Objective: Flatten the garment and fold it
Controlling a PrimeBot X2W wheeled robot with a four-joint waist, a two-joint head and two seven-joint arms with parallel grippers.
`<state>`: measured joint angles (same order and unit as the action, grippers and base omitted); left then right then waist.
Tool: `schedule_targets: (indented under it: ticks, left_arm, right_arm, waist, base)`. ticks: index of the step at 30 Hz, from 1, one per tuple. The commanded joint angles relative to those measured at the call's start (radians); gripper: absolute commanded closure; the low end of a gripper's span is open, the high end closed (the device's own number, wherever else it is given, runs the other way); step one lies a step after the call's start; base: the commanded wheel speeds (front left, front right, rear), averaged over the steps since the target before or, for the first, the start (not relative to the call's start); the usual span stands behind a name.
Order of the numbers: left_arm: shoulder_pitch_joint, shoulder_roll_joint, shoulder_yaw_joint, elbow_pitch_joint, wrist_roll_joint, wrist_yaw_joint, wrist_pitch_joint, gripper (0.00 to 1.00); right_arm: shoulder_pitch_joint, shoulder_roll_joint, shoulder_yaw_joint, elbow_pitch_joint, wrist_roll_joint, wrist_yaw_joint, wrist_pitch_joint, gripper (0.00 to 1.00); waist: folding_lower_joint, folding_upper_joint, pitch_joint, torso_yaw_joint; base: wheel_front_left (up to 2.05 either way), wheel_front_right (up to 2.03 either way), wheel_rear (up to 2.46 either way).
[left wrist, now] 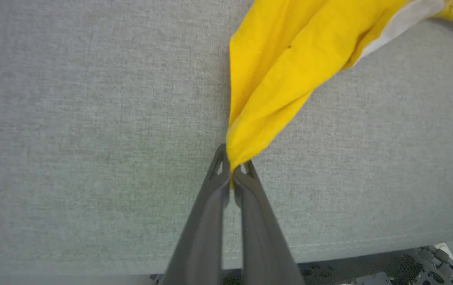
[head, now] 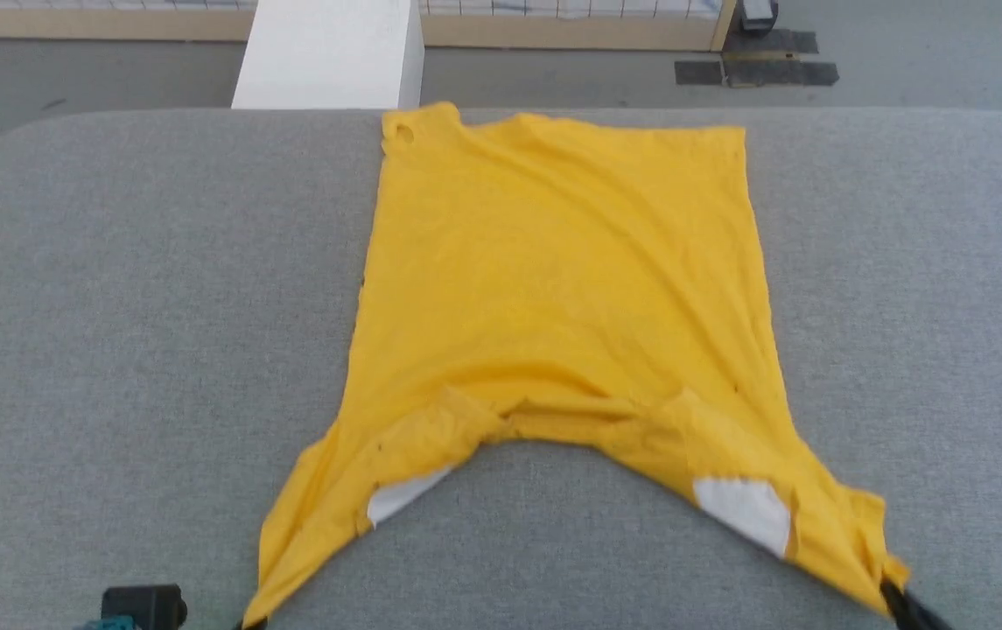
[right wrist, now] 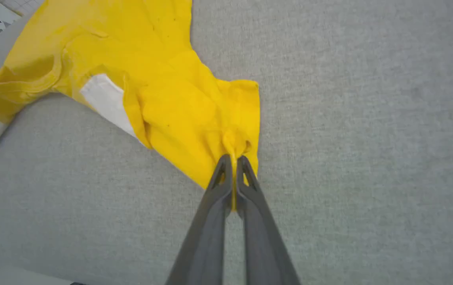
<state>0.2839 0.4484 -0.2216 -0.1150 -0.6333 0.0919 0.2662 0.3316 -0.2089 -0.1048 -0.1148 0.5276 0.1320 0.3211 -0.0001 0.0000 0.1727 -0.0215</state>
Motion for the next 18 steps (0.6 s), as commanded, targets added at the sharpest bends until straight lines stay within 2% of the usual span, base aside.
schedule_targets:
  ticks: [1, 7, 10, 14, 15, 16, 18]
  left_arm:
    - [0.024, 0.016, -0.005, 0.002, -0.012, -0.003, 0.023, 1.0]
    - [0.079, 0.044, -0.023, 0.004, -0.046, 0.008, 0.127, 1.0]
    - [0.098, 0.051, -0.016, -0.007, -0.066, 0.014, 0.149, 1.0]
    - [0.101, 0.054, 0.009, -0.033, -0.067, 0.026, 0.123, 1.0]
    - [0.097, 0.05, 0.016, -0.043, -0.071, 0.026, 0.114, 1.0]
    - [0.094, 0.05, 0.018, -0.049, -0.073, 0.025, 0.11, 1.0]
    - [0.086, 0.048, 0.023, -0.069, -0.074, 0.024, 0.1, 1.0]
  right_arm:
    - [0.025, -0.004, -0.001, 0.012, 0.017, -0.001, 0.023, 1.0]
    - [0.11, -0.026, -0.007, 0.041, 0.026, -0.001, 0.126, 1.0]
    - [0.128, -0.021, -0.025, 0.031, 0.028, -0.001, 0.132, 1.0]
    - [0.113, -0.008, -0.048, 0.024, 0.008, -0.001, 0.107, 1.0]
    - [0.1, 0.001, -0.058, 0.024, 0.002, -0.001, 0.091, 0.89]
    - [0.089, 0.009, -0.063, 0.025, -0.004, -0.001, 0.08, 0.0]
    - [0.069, 0.024, -0.067, 0.028, -0.015, -0.001, 0.081, 0.0]
  waist:
    - [0.0001, 0.0, -0.014, -0.004]
    - [0.0001, 0.0, -0.026, -0.005]
    - [0.0001, 0.0, -0.031, -0.005]
    - [0.0001, 0.0, -0.034, -0.003]
    - [0.0001, 0.0, -0.034, -0.002]
    - [0.0001, 0.0, -0.035, -0.001]
    - [0.0001, 0.0, -0.037, 0.001]
  base:
    - [0.0, 0.0, 0.0]
    - [0.0, 0.0, 0.0]
    - [0.0, 0.0, 0.0]
    - [0.0, 0.0, 0.0]
    - [0.0, 0.0, 0.0]
    - [0.0, 0.0, 0.0]
    - [0.0, 0.0, 0.0]
